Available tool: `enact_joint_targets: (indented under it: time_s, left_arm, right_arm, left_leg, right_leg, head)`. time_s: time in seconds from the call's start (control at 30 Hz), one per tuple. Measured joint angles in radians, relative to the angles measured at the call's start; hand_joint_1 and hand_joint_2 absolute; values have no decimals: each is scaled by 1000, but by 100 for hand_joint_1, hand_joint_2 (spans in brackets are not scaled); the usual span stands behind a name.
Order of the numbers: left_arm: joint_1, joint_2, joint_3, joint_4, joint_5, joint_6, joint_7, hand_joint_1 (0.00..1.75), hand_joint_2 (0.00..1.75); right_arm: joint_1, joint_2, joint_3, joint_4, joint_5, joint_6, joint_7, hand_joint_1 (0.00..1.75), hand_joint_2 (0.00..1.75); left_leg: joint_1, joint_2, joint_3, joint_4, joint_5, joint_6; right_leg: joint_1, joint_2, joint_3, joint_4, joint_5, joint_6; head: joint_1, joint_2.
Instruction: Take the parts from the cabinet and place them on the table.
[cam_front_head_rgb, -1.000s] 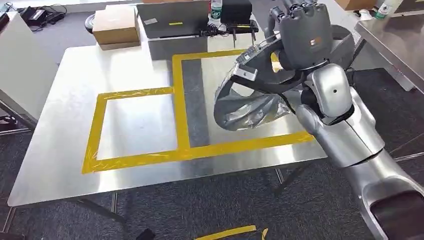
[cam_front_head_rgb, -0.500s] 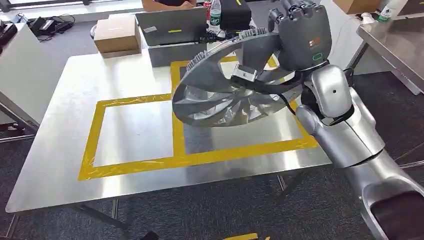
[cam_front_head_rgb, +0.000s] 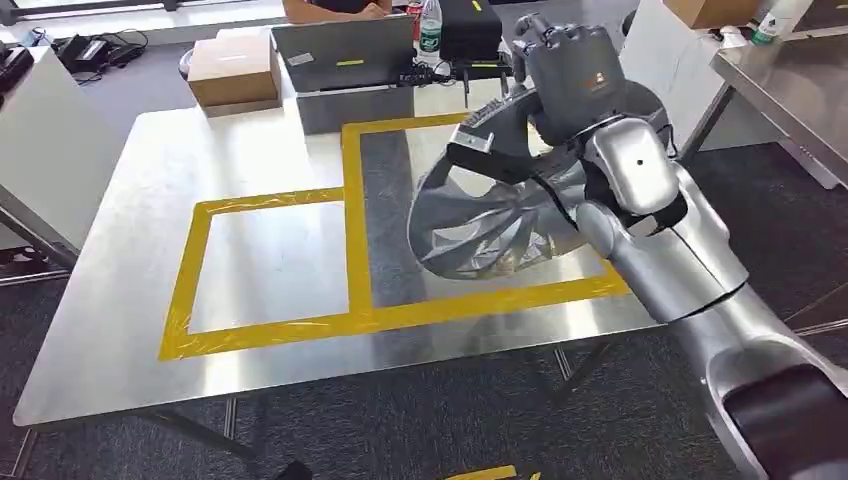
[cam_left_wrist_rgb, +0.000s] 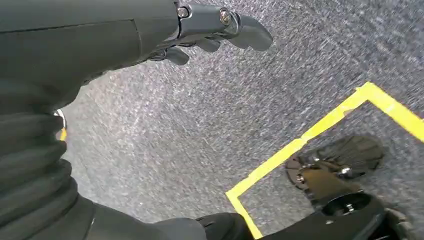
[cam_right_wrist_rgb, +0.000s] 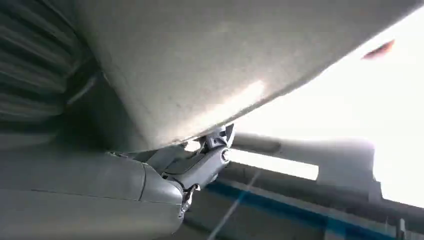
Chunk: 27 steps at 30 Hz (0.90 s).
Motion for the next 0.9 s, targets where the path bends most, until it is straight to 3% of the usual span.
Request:
enact_joint_targets:
  time_s: [0.23, 0.43, 0.63, 0.9]
  left_arm:
    - [9, -12, 37, 0, 31, -15, -13, 0, 175]
    - [36, -18, 61, 1, 40, 0, -3, 0, 175]
    - [41, -16, 80, 1, 48, 2, -11, 0, 175]
    - [37, -14, 87, 1, 42, 1, -18, 0, 175]
  right_arm:
    - [-136, 133, 30, 390, 27, 28, 81, 175, 175]
    - [-240, 156, 13, 633, 38, 40, 124, 175, 175]
    - [-275, 175, -1, 754, 42, 66, 130, 175, 175]
    - [-291, 197, -5, 804, 47, 57, 130, 175, 175]
  left_leg:
    - [0, -1, 0, 2, 1, 1]
    - [0, -2, -2, 4, 0, 2]
    - [0, 1, -1, 5, 0, 2]
    - [0, 2, 1, 5, 0, 2]
  right_leg:
    - [0, -1, 1, 0, 1, 1]
    - [-1, -1, 1, 0, 1, 1]
    - [-1, 1, 1, 0, 2, 2]
    - [-1, 1, 3, 0, 2, 2]
  head:
    - [0, 0]
    - [0, 0]
    - [0, 0]
    - [0, 0]
